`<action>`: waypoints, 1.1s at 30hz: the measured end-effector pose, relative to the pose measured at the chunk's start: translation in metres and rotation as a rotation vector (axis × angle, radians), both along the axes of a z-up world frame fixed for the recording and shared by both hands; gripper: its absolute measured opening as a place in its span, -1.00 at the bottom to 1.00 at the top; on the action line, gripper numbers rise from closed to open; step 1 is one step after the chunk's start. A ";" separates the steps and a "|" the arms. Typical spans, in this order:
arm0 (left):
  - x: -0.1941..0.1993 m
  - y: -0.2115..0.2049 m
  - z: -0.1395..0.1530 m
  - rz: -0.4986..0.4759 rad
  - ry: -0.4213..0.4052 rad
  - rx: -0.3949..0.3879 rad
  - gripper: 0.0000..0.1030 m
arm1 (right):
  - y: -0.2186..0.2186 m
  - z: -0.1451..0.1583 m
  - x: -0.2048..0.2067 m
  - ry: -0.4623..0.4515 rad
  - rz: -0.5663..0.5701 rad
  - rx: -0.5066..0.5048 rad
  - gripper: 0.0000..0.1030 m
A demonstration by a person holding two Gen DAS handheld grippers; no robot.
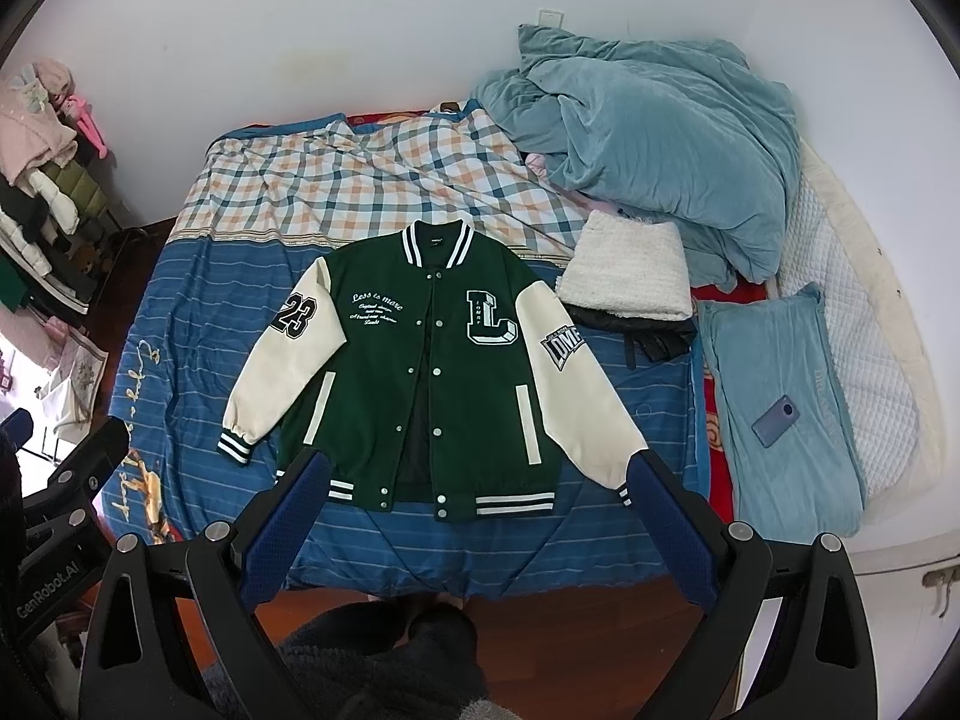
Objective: Fold large clothes
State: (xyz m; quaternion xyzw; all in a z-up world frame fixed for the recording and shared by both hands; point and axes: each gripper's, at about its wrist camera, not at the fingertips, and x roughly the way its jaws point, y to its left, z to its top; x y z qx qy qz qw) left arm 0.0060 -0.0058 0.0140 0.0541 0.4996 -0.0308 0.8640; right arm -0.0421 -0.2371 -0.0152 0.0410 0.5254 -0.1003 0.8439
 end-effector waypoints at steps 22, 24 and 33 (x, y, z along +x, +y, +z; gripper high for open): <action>0.005 -0.003 -0.001 -0.019 0.007 -0.005 1.00 | 0.004 -0.004 0.005 0.007 -0.014 0.008 0.95; 0.009 -0.003 -0.003 -0.025 0.010 -0.005 1.00 | 0.005 -0.008 0.009 0.012 -0.021 0.013 0.95; 0.047 -0.003 -0.041 -0.056 0.003 0.037 1.00 | -0.012 -0.060 0.040 0.001 -0.124 0.105 0.95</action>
